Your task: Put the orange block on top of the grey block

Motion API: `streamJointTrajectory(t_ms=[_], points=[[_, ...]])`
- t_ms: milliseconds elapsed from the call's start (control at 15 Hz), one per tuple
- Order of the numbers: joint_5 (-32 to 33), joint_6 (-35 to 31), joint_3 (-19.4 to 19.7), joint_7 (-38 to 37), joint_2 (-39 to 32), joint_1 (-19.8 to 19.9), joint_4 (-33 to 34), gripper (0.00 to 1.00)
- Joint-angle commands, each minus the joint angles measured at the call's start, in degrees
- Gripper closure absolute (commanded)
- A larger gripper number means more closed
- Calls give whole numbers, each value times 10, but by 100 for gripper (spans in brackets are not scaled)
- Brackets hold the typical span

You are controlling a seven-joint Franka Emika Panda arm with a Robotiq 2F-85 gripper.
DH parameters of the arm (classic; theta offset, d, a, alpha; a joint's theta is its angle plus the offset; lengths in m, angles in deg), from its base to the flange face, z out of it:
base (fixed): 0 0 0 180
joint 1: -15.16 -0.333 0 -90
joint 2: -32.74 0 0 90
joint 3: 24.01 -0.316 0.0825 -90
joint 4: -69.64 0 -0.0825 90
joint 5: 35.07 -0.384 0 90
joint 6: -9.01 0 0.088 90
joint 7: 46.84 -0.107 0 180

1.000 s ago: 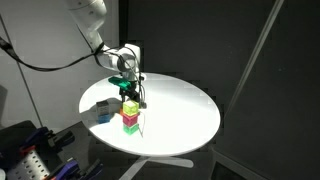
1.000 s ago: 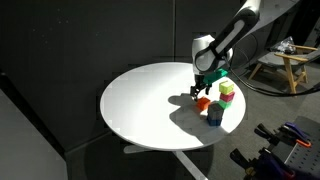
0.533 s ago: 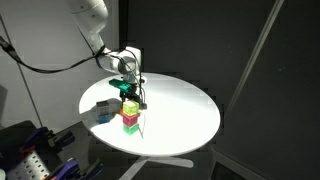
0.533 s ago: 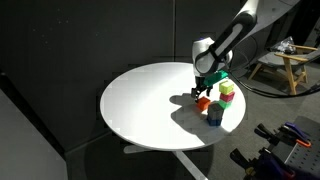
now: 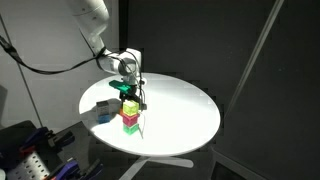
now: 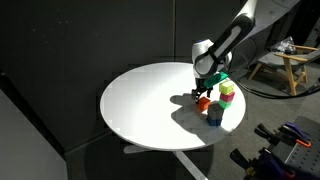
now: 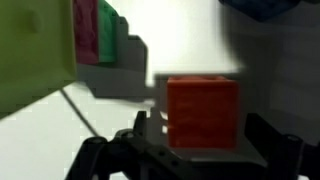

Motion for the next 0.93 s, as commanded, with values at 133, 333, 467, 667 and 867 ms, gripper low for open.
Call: streamJointTrajectory(t_ms=[133,333,467,667,867], points=[[-8,25,6,12,-4,-5,18,0],[-7,29,7,12,-3,-6,19,0],[-6,31,7,13,-2,-6,19,0],[-6,32,7,13,-3,-6,20,0],[-6,33,8,11,-3,-7,22,0]])
